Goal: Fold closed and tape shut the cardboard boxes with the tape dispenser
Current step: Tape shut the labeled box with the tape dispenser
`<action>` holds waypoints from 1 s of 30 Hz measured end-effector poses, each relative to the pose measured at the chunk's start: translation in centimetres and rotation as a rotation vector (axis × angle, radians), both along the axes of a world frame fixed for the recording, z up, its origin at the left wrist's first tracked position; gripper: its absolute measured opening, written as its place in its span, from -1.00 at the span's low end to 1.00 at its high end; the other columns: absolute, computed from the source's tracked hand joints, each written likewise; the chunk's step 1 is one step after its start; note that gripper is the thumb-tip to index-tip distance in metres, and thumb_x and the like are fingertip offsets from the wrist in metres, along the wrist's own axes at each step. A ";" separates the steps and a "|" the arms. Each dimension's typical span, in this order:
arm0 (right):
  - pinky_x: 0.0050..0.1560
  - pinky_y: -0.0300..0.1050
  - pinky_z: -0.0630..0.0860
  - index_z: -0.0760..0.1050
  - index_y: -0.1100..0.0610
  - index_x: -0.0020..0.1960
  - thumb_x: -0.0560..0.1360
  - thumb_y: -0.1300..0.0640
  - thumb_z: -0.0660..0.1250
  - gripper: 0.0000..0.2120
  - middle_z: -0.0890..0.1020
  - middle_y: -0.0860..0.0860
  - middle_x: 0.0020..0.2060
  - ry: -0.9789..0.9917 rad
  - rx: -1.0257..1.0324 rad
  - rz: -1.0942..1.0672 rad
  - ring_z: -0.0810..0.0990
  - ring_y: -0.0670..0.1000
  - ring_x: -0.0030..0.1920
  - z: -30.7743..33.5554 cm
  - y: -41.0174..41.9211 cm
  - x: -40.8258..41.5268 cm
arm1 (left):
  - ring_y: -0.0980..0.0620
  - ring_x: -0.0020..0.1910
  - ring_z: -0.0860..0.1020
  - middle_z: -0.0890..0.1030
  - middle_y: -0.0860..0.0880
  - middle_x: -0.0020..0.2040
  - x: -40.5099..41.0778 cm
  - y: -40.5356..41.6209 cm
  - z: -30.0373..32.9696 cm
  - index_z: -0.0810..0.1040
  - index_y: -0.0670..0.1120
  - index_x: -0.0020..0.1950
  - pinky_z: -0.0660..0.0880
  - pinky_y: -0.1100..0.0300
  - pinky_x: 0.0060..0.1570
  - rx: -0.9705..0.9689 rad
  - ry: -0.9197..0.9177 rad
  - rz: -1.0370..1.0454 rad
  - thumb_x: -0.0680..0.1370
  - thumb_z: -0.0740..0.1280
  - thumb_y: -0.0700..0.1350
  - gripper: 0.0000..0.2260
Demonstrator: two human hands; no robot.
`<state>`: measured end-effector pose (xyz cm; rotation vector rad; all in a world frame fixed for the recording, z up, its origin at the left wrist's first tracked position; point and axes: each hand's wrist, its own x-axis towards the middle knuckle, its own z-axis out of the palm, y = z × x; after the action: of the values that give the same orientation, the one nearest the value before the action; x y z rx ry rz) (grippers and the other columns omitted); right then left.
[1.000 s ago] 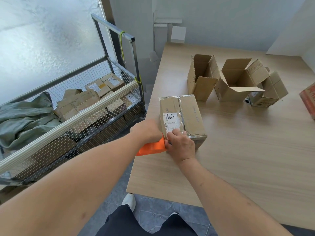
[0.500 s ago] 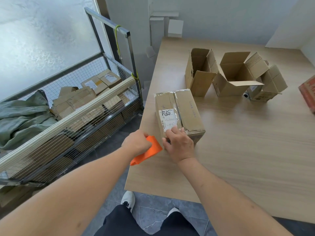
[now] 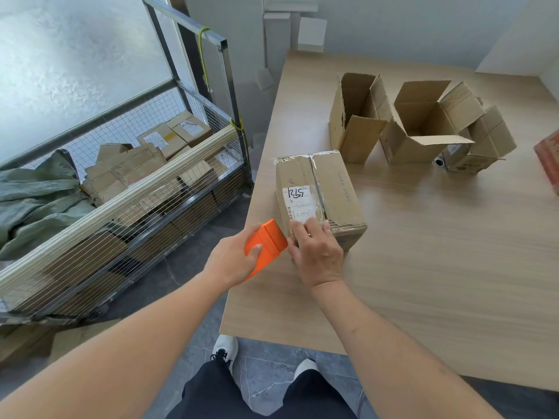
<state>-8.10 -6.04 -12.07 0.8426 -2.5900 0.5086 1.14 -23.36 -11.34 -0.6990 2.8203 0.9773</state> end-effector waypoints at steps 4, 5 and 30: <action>0.19 0.15 0.62 0.64 0.13 0.02 0.33 0.10 0.64 -0.68 0.65 0.12 -0.04 -0.003 0.036 -0.033 0.69 0.18 -0.04 0.1 0.0 -0.3 | 0.01 -0.10 0.57 0.63 -0.04 0.12 -0.1 0.5 -0.7 0.18 0.25 0.57 0.45 0.12 -0.11 0.064 -0.041 0.002 0.64 0.21 -0.01 -0.48; 0.17 0.13 0.64 0.64 0.13 -0.01 0.30 0.08 0.66 -0.66 0.64 0.11 -0.06 -0.005 0.053 -0.050 0.70 0.18 -0.05 0.3 0.1 -0.4 | 0.01 -0.12 0.57 0.63 -0.06 0.10 -0.1 0.8 -0.9 0.16 0.24 0.59 0.45 0.13 -0.13 0.082 -0.047 0.012 0.63 0.22 -0.05 -0.45; -0.04 0.09 0.66 0.73 0.15 0.04 0.33 0.33 0.60 -0.70 0.69 0.08 0.11 -0.187 -0.060 0.170 0.66 0.19 0.09 1.9 8.0 -3.7 | -0.24 0.01 0.58 0.61 -0.21 0.03 -5.3 6.9 -0.7 0.43 -0.01 0.45 0.49 -0.01 -0.08 -0.109 0.058 -0.016 0.64 0.24 -0.05 -0.63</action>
<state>-11.76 1.96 -10.20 1.0451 -2.6672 0.7428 -4.15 -16.47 -12.01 -0.6676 2.9437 0.8607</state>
